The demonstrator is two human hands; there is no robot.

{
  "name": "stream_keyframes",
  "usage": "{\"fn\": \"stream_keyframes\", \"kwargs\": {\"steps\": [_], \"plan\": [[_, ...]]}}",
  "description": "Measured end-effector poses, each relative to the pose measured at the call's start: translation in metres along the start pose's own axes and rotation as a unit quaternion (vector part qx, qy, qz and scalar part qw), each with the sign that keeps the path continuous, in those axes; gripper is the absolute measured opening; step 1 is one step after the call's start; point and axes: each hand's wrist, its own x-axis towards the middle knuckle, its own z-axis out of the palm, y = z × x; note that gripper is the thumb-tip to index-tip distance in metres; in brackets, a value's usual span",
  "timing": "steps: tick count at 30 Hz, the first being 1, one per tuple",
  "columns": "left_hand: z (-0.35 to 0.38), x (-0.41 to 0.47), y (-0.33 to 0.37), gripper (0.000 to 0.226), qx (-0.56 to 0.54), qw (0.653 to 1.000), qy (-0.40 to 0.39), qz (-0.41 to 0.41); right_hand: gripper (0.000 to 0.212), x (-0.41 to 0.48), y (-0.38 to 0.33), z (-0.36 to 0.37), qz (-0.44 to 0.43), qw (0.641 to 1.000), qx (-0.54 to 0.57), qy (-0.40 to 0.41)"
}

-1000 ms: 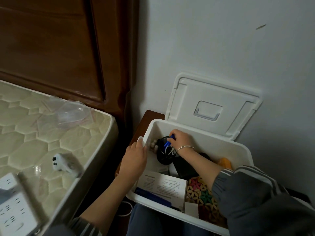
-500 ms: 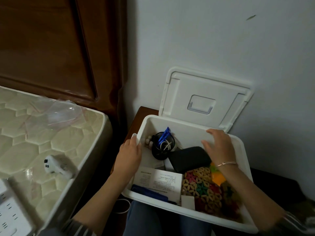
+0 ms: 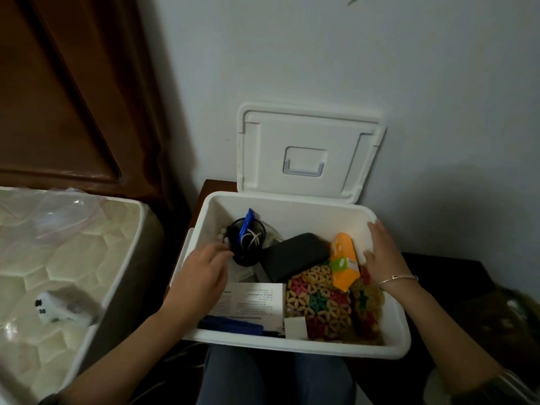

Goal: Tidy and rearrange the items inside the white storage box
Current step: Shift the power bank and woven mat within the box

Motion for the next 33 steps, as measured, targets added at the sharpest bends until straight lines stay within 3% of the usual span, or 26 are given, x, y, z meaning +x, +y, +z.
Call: {"fn": "stream_keyframes", "kwargs": {"steps": [2,6,11,13,16,20,22,27,28,31,33], "plan": [[0.013,0.001,0.004,0.038,-0.021,0.994,-0.105,0.029,0.063,0.002,0.004,0.001,0.007,1.000,0.003,0.003],[0.051,0.009,0.000,0.070,0.007,0.943,-0.327,-0.058,0.068,0.004,0.008,0.002,0.033,0.999,0.015,-0.001],[0.077,0.028,-0.008,0.076,0.092,0.875,-0.460,-0.114,0.076,0.004,0.006,0.008,0.037,0.999,0.002,0.002],[0.080,0.031,-0.008,0.068,0.106,0.868,-0.472,-0.113,0.081,0.005,0.006,0.009,0.048,0.999,-0.013,0.006],[0.075,0.037,-0.009,0.054,0.109,0.882,-0.452,-0.075,0.083,0.004,0.006,0.011,0.056,0.998,-0.019,0.015],[0.048,0.045,-0.013,0.022,0.011,0.905,-0.424,-0.033,0.082,0.005,0.007,0.013,0.057,0.998,-0.017,0.020],[0.030,0.047,-0.015,0.026,-0.048,0.918,-0.393,-0.026,0.081,0.006,0.007,0.013,0.057,0.998,-0.010,0.020],[-0.014,0.044,-0.023,0.023,-0.263,0.927,-0.231,-0.137,0.080,0.006,0.008,0.013,0.056,0.998,-0.006,0.023],[-0.019,0.040,-0.023,0.024,-0.313,0.916,-0.180,-0.176,0.080,0.006,0.008,0.014,0.054,0.998,-0.006,0.025],[-0.019,0.024,-0.019,0.032,-0.477,0.828,-0.066,-0.288,0.078,0.005,0.007,0.013,0.054,0.998,-0.005,0.031],[-0.017,0.016,-0.019,0.034,-0.511,0.801,-0.015,-0.310,0.076,0.004,0.006,0.011,0.057,0.998,-0.006,0.031]]}}
